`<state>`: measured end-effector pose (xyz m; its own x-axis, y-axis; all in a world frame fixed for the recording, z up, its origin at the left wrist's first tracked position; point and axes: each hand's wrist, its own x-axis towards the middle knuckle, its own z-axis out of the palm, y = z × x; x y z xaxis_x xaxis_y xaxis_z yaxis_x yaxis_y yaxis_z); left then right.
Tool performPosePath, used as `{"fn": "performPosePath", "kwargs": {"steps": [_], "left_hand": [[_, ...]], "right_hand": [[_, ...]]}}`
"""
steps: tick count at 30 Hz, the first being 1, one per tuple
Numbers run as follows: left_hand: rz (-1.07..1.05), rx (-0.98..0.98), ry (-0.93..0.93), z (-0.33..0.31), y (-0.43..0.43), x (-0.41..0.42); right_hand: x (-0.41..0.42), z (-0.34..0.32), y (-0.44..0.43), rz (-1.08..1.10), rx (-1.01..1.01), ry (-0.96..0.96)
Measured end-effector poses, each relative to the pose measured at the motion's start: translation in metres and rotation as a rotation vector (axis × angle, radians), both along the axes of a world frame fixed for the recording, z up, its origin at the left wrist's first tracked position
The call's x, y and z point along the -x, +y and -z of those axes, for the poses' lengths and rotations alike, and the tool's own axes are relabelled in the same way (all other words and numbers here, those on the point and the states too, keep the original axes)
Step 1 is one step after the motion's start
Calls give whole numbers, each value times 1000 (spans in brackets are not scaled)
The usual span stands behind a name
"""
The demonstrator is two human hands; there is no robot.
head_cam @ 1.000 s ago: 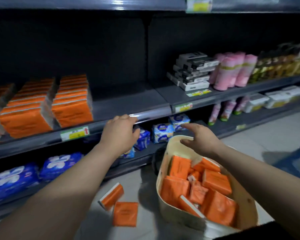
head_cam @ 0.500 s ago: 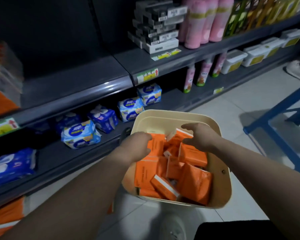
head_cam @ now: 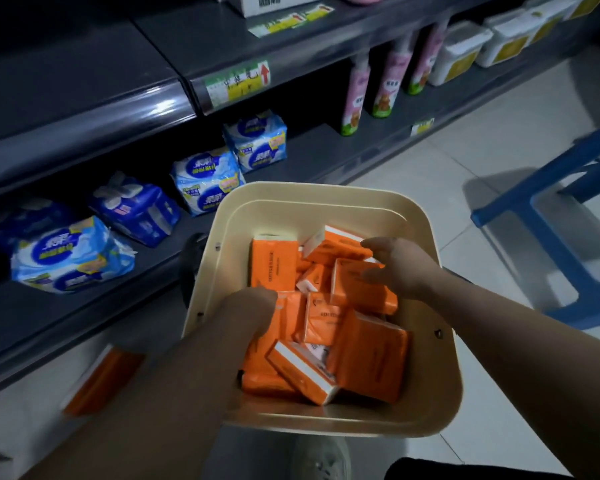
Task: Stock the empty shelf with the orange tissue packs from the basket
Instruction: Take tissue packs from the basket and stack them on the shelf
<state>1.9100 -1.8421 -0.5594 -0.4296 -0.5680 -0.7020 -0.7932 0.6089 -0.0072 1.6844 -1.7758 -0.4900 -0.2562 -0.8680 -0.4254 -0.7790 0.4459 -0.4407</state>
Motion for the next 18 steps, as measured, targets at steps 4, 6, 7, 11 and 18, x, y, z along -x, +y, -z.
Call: {"fn": "performPosePath", "kwargs": {"steps": [4,6,7,11,18], "left_hand": [[62,77,-32,0,0,-6],[50,53,-5,-3,-4,-9],[10,30,39,-7,-8,-10],[-206,-61,265,-36,-20,-17],[-331,101,617,-79,-31,-28]], "right_hand": [[1,5,0,54,-1,-59],[0,8,0,45,-1,-47],[-1,9,-2,40,0,-37],[-6,20,-6,32,-27,-10],[-10,48,-10,0,-143,92]]}}
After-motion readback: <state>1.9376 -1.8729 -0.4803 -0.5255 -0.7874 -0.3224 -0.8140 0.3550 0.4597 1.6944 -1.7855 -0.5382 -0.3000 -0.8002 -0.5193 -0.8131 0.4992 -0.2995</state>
